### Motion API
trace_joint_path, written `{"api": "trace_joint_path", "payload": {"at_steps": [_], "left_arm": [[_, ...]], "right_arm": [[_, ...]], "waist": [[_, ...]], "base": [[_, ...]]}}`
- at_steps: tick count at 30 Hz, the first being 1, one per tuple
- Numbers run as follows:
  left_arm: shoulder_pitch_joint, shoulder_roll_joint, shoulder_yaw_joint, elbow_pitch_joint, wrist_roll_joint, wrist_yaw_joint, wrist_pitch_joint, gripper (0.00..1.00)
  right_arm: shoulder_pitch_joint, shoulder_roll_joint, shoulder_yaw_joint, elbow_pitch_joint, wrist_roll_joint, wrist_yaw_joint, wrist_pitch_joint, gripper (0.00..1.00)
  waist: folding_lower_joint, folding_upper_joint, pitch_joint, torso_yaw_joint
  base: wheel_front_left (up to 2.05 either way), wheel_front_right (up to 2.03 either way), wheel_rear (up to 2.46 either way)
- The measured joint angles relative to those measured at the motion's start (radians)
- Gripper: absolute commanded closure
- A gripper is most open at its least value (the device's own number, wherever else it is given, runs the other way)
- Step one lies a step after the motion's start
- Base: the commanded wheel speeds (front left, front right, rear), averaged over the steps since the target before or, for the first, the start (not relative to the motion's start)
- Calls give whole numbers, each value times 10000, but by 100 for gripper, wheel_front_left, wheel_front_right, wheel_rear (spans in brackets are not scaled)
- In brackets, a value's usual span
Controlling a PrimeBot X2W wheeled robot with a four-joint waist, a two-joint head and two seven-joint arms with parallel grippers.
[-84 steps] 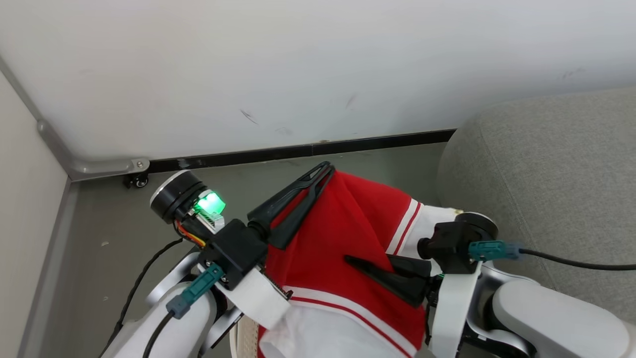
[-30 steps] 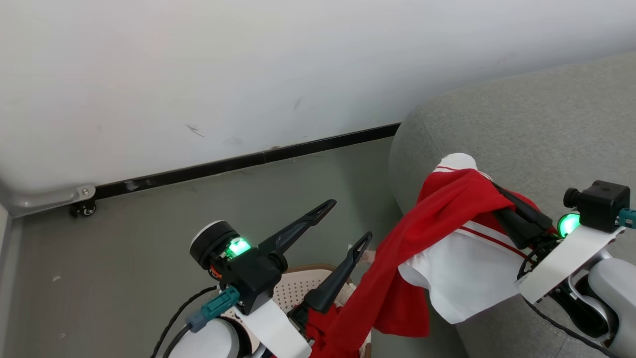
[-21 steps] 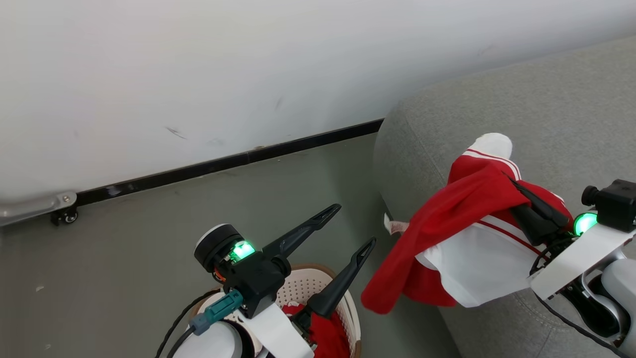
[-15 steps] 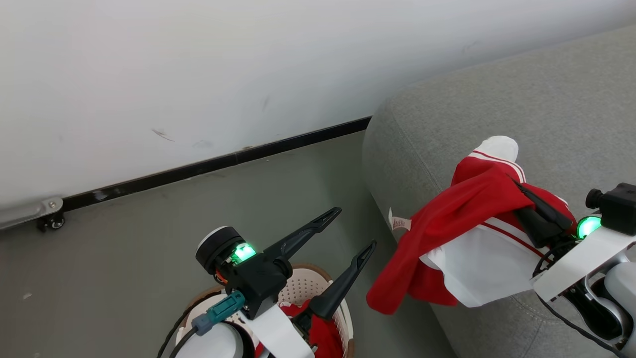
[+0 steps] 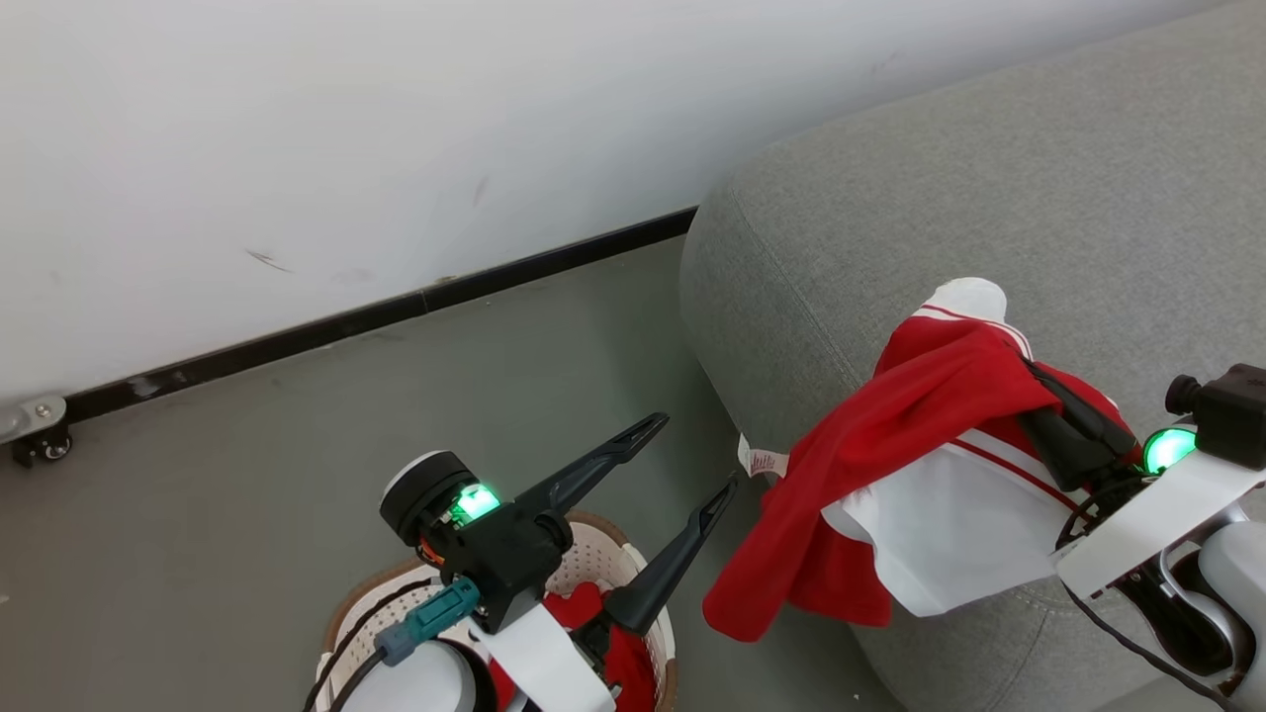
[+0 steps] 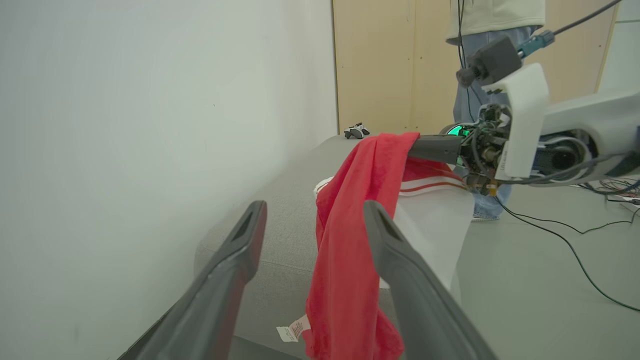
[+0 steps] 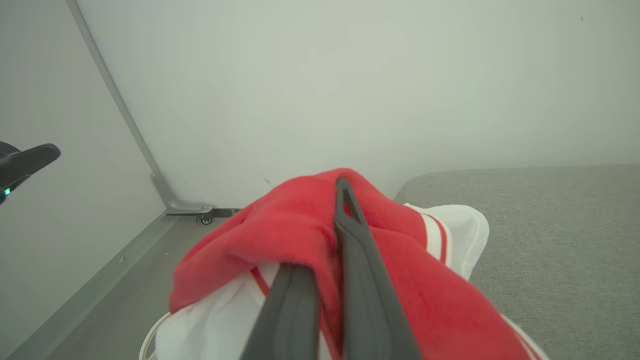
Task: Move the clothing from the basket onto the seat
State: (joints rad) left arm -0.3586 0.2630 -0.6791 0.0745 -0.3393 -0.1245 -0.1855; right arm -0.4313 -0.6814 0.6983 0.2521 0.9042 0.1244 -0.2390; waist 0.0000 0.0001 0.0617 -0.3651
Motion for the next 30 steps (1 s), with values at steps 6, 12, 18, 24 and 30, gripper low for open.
{"api": "trace_joint_path", "payload": {"at_steps": [6,12,18,24,30], "left_arm": [[-4,134,104,-6,56,13,0,0],[-77,288,228,-128,138,102,6,0],[-321,464,435,-347,305,199,19,0],[-390,602,539,-545,360,280,142,0],[-465,732,598,-765,447,370,270,0]], "right_arm": [[-345,96,-104,105,2,0,0,100],[-1432,6,-418,290,0,0,36,100],[-2572,-249,-932,646,10,0,226,100],[-3495,-554,-1421,1104,61,0,416,100],[-4183,-809,-2011,1674,359,0,458,100]], "waist": [[1,0,290,-43],[0,0,604,-42],[0,0,928,-12],[0,0,1247,72],[1,0,1556,180]], "base": [[0,0,0],[0,0,0],[0,0,0],[0,0,0],[0,0,0]]}}
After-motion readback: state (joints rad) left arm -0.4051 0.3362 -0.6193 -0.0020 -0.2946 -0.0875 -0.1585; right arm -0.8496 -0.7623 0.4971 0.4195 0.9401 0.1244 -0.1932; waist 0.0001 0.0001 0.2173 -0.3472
